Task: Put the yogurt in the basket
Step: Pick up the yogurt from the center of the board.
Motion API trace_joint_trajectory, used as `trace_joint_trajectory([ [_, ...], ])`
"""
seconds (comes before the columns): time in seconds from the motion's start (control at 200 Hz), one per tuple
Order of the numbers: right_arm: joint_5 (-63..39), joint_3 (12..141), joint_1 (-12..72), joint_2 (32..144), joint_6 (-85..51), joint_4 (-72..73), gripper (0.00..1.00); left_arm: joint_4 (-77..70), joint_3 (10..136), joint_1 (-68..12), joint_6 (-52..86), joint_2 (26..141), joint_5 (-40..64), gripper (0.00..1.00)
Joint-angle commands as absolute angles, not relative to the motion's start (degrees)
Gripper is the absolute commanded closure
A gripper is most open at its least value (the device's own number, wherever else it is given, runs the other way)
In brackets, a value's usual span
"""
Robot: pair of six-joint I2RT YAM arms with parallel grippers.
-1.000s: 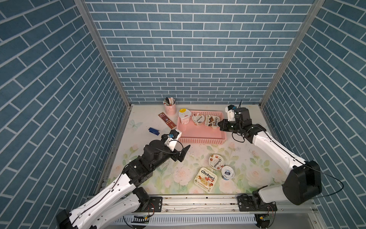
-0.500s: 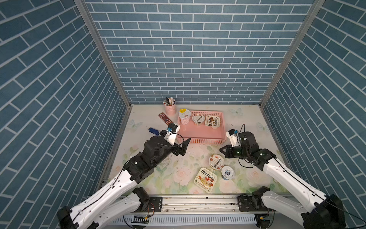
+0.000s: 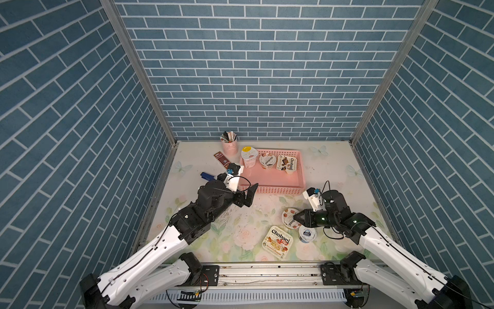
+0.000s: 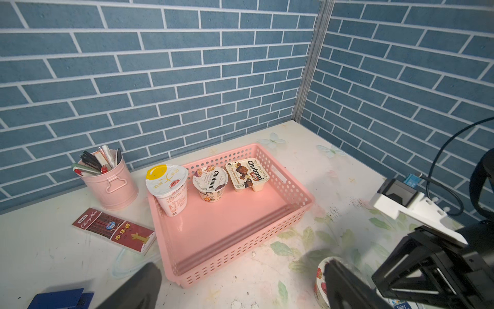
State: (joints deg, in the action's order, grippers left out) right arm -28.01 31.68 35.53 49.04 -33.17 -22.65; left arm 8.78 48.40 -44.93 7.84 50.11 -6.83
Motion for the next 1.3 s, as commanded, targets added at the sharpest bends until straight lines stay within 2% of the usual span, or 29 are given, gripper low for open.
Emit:
trace_joint_trajectory([
  [0.0,-30.9,30.7,38.3,48.1,-34.9,-25.6,0.71,9.4,49.6,-45.2,8.9,49.4,-8.9,0.0],
  [0.415,-27.0,24.6,51.5,43.0,-49.5,-25.1,0.68,12.1,50.7,-45.2,8.2,48.9,-11.4,0.0],
  [0.64,-21.5,25.5,59.2,45.8,-57.4,-25.5,0.6,12.9,50.7,-45.2,8.0,48.5,-11.6,0.0],
  [0.78,-17.7,26.2,63.3,47.9,-62.3,-25.6,0.6,13.1,50.4,-45.2,7.8,47.7,-11.8,0.0],
  [0.995,-13.8,25.8,64.7,47.3,-66.1,-27.3,0.6,13.3,49.5,-45.2,7.0,46.5,-12.1,0.0],
  [1.295,-10.9,19.5,64.8,42.7,-73.4,-21.4,0.59,13.3,48.6,-45.2,6.6,46.2,-12.0,0.0],
])
